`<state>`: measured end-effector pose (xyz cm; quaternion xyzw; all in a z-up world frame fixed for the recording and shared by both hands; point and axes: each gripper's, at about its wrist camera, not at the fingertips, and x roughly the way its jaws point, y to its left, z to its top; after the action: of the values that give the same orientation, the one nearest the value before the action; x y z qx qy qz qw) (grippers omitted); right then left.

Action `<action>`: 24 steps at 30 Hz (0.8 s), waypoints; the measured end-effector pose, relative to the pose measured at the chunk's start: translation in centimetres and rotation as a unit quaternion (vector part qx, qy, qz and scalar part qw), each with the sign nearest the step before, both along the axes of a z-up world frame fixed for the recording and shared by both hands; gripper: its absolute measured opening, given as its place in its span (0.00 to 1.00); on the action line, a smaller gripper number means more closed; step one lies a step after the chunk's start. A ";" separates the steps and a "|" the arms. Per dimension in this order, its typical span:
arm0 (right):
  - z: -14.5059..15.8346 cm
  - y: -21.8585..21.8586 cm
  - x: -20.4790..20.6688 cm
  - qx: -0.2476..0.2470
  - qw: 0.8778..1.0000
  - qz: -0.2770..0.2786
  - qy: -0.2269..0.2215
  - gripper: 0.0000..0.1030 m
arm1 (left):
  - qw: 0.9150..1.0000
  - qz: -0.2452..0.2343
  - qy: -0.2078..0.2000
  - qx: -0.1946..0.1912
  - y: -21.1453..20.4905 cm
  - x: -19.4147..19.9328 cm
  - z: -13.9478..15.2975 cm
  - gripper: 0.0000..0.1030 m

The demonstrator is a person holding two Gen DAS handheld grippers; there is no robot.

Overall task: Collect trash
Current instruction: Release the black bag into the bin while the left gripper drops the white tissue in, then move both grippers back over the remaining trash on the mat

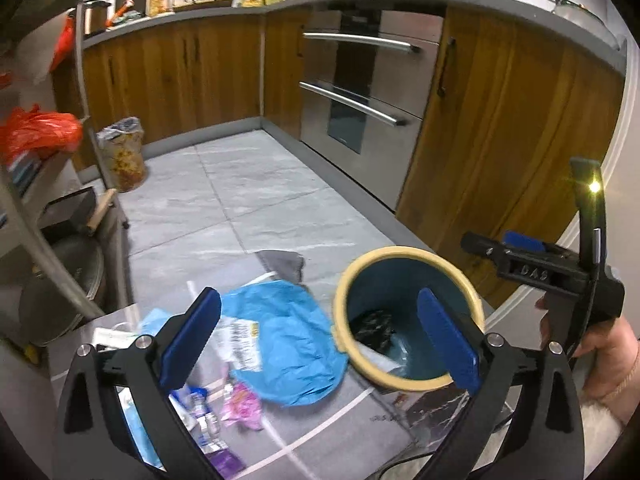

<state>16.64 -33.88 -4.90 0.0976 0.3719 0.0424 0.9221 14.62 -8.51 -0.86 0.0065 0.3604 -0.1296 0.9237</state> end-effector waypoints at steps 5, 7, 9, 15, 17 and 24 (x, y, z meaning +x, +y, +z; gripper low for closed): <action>1.0 1.3 -0.5 -0.021 1.000 0.003 -0.022 0.94 | 0.999 0.030 -0.012 0.004 3.2 -2.0 0.7 0.94; 1.4 1.9 -0.8 -0.024 0.999 0.002 -0.031 0.94 | 0.999 0.040 -0.013 0.003 4.5 -2.8 0.9 0.94; 1.7 2.5 -1.3 -0.027 0.999 0.005 -0.035 0.95 | 0.998 0.056 -0.014 0.005 6.1 -3.6 0.7 0.94; 2.0 4.9 -2.4 -0.035 0.998 0.038 -0.033 0.95 | 0.992 0.125 -0.008 -0.013 11.3 -5.2 -0.5 0.94; 2.1 5.5 -2.9 -0.022 0.998 0.044 -0.029 0.95 | 0.988 0.151 -0.006 -0.014 13.2 -5.5 -1.1 0.94; 1.5 9.6 -2.7 0.008 0.997 0.082 0.000 0.95 | 0.977 0.211 -0.015 -0.014 19.3 -6.4 -1.7 0.94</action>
<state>13.93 -24.25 -3.38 0.0741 0.3787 0.1207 0.9146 8.21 10.81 -2.55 -0.0806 0.3380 0.0631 0.9356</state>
